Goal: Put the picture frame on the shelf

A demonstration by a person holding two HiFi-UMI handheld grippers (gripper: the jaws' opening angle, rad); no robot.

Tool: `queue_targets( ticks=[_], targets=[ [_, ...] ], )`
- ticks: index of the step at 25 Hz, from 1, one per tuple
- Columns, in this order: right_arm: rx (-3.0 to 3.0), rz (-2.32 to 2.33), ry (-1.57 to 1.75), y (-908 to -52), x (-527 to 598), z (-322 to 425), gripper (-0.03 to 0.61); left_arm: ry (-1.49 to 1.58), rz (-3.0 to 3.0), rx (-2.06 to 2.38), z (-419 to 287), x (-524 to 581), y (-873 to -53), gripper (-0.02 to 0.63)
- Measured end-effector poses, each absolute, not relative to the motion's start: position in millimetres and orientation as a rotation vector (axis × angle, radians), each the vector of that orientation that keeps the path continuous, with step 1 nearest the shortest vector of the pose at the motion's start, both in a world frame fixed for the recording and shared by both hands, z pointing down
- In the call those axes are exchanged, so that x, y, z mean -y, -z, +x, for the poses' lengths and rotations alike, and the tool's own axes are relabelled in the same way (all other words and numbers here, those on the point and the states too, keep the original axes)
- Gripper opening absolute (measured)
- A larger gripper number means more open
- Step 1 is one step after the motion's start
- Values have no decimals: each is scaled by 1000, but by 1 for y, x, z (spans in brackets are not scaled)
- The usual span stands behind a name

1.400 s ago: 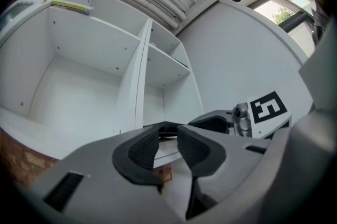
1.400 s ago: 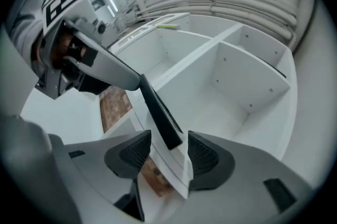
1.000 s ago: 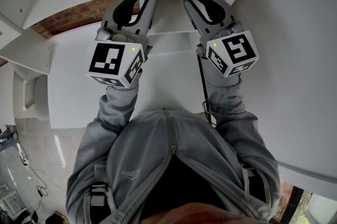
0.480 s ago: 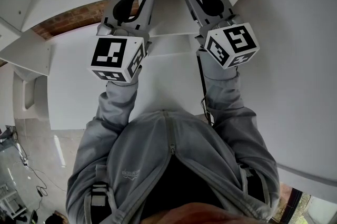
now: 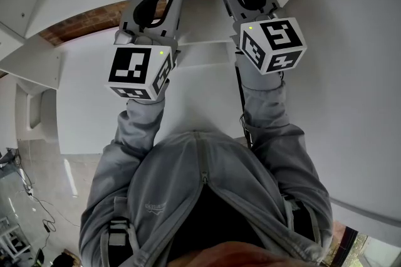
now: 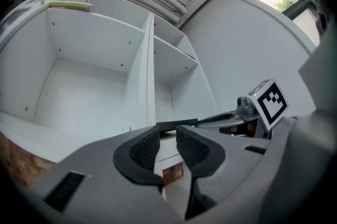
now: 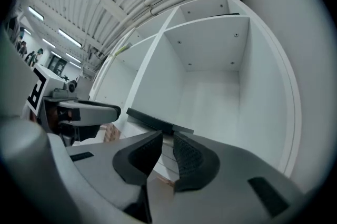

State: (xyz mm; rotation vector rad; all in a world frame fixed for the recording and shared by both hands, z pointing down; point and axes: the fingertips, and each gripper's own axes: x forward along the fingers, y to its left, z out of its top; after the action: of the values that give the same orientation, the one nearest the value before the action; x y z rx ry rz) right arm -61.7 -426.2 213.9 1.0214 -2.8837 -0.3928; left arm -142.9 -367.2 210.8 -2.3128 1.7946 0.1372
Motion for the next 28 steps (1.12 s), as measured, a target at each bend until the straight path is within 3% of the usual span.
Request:
queue_targets(
  ticks=[8, 13, 28],
  targets=[
    [2691, 1093, 452, -216, 428, -69, 80, -103, -2308, -1817, -145, 371, -216, 102],
    [2707, 1089, 424, -216, 428, -69, 80, -85, -2274, -1817, -143, 377, -211, 40],
    [2768, 1044, 344, -216, 429, -69, 80, -78, -2285, -1845, -141, 394, -213, 34]
  ],
)
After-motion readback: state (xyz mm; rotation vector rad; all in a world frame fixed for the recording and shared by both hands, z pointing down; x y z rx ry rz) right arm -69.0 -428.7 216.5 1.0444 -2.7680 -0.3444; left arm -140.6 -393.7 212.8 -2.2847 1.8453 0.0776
